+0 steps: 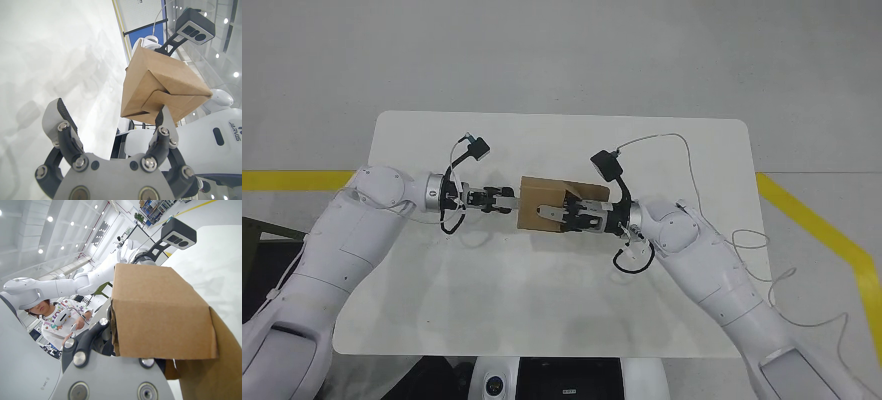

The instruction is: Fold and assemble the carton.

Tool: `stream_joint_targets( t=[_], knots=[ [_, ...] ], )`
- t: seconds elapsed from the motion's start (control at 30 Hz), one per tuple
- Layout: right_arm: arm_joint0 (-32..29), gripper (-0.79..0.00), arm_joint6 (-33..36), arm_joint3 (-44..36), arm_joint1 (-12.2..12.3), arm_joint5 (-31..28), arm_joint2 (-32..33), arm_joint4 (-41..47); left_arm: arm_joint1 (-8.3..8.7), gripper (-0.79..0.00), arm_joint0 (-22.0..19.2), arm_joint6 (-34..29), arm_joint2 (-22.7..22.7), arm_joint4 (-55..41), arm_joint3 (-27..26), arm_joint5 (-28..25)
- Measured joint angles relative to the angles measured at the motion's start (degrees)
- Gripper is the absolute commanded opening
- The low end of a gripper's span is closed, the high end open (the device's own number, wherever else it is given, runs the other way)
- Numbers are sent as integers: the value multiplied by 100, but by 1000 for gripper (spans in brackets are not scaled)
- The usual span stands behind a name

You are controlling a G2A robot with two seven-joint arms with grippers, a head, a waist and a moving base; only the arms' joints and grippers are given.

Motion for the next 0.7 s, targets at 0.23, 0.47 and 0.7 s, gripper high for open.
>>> stream_joint_targets(
  t=[0.23,0.47,0.7],
  knots=[
    [68,-785,25,162,-47,-165,-75,78,-18,0,21,-26,-4,4,-101,26],
    [83,-785,105,119,-63,-187,-99,196,-37,0,42,-65,4,-15,-124,65],
    [47,-785,192,15,-52,-108,-61,289,-59,0,44,-101,12,-52,-139,101]
  ],
)
